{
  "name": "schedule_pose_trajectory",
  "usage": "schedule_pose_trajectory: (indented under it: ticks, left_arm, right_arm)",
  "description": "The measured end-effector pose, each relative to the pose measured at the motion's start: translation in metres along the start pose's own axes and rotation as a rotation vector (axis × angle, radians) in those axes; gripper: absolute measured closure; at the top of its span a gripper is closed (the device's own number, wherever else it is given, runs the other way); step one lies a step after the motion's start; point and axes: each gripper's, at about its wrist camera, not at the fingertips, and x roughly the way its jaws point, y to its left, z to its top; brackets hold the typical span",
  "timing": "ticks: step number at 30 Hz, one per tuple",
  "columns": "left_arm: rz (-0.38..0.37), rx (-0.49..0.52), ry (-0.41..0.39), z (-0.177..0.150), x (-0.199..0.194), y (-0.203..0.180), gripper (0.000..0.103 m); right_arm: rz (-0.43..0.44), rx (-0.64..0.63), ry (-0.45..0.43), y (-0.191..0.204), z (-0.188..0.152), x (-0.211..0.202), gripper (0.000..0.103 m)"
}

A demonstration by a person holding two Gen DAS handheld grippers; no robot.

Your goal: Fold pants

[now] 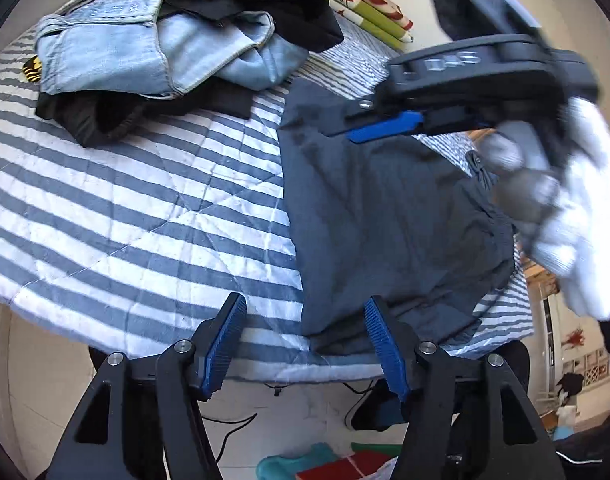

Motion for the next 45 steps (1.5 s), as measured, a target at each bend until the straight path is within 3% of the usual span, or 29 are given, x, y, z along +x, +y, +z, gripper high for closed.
schedule_pose_trajectory:
  ticks: [1, 3, 5, 10, 19, 22, 23, 26, 28, 31, 34, 36, 39, 43, 45]
  left_arm:
    - [0.008, -0.006, 0.019, 0.000, 0.008, -0.001, 0.067]
    - [0.013, -0.021, 0.056, 0.002, 0.020, -0.001, 0.091]
    - [0.030, -0.002, 0.019, 0.002, 0.020, -0.008, 0.098]
    - [0.013, 0.065, -0.091, 0.003, 0.003, -0.042, 0.099]
    - [-0.003, 0.118, -0.117, 0.006, -0.001, -0.070, 0.099]
    - [-0.016, 0.135, -0.092, 0.004, 0.002, -0.076, 0.098]
    - [-0.029, 0.139, -0.073, 0.004, 0.003, -0.078, 0.098]
    - [-0.053, 0.144, -0.045, 0.002, -0.007, -0.077, 0.087]
    - [-0.011, 0.148, -0.066, 0.000, -0.022, -0.072, 0.081]
    - [0.067, 0.127, -0.071, 0.010, -0.032, -0.058, 0.080]
    - [0.084, 0.127, -0.062, 0.021, -0.033, -0.051, 0.080]
    - [0.093, 0.176, -0.060, 0.030, -0.022, -0.068, 0.080]
    - [0.067, 0.257, -0.038, 0.038, -0.001, -0.107, 0.080]
    - [0.008, 0.369, 0.019, 0.041, 0.046, -0.164, 0.080]
    - [-0.021, 0.418, 0.057, 0.038, 0.071, -0.194, 0.080]
  right_arm:
    - [0.003, -0.003, 0.006, 0.002, -0.006, -0.003, 0.067]
    - [0.011, 0.000, 0.025, 0.004, -0.015, -0.006, 0.066]
    - [0.026, 0.009, 0.042, 0.007, -0.025, -0.007, 0.064]
    - [-0.006, -0.032, 0.092, 0.027, -0.017, 0.008, 0.060]
    - [-0.056, -0.048, 0.150, 0.027, -0.009, 0.028, 0.062]
    - [-0.063, -0.050, 0.139, 0.019, -0.015, 0.024, 0.092]
    - [-0.053, -0.041, 0.132, 0.014, -0.017, 0.022, 0.097]
    - [0.007, -0.011, 0.077, -0.005, -0.025, 0.003, 0.099]
    - [0.068, 0.034, 0.019, -0.027, -0.032, -0.019, 0.099]
    - [0.165, 0.118, -0.080, -0.070, -0.050, -0.056, 0.099]
    - [0.209, 0.202, -0.174, -0.128, -0.078, -0.095, 0.099]
    - [0.208, 0.268, -0.240, -0.169, -0.105, -0.117, 0.099]
    - [0.223, 0.415, -0.342, -0.259, -0.172, -0.156, 0.099]
    - [0.172, 0.597, -0.368, -0.338, -0.235, -0.138, 0.099]
    - [0.183, 0.644, -0.341, -0.361, -0.247, -0.117, 0.099]
